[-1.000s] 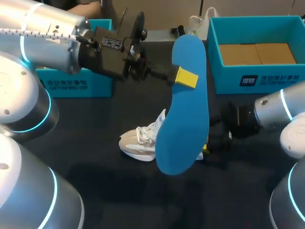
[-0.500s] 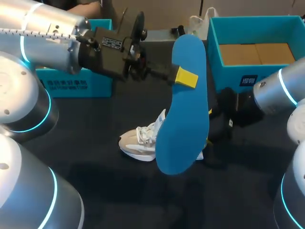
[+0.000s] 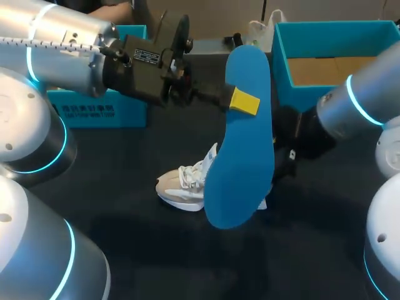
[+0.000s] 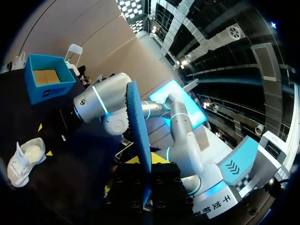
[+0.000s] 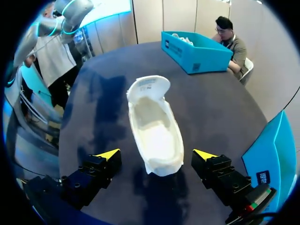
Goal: Take the shoe out of the shoebox, open the shoe tongue, remove and reinsert the insole, then place the shoe into the shoebox
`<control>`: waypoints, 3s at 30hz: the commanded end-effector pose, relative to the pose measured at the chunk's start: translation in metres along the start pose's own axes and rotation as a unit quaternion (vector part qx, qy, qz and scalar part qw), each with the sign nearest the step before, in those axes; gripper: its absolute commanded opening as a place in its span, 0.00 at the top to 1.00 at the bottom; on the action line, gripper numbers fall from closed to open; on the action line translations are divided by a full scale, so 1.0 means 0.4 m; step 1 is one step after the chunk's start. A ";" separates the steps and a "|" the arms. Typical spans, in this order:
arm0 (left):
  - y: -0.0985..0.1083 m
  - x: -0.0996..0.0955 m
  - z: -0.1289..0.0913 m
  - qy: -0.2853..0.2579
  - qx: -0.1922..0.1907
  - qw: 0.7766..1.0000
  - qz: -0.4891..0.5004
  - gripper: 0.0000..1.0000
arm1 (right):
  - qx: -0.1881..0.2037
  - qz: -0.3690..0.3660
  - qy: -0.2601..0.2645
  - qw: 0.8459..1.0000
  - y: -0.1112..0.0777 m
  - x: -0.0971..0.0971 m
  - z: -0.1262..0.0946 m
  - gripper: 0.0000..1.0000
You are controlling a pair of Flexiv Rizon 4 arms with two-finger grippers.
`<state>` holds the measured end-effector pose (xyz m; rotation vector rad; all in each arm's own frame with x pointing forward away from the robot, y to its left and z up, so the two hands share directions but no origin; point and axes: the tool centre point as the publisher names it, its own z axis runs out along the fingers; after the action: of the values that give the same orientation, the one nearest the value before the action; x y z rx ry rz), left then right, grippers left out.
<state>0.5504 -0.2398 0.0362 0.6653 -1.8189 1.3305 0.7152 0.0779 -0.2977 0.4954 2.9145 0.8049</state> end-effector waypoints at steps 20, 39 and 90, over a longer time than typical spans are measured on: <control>-0.007 0.000 0.005 0.000 -0.002 1.000 0.000 1.00 | 0.147 -0.048 0.006 0.988 0.059 0.006 0.017 0.00; -0.007 0.000 0.005 0.000 -0.002 1.000 0.000 1.00 | 0.172 -0.090 0.021 0.981 0.097 -0.001 0.020 0.00; -0.007 0.000 0.005 0.000 -0.002 1.000 0.000 1.00 | 0.164 -0.149 0.070 0.973 0.112 -0.098 0.267 0.00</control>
<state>0.5505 -0.2398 0.0362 0.6653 -1.8190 1.3304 0.7774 0.1451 -0.3558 0.0133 3.1491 0.3389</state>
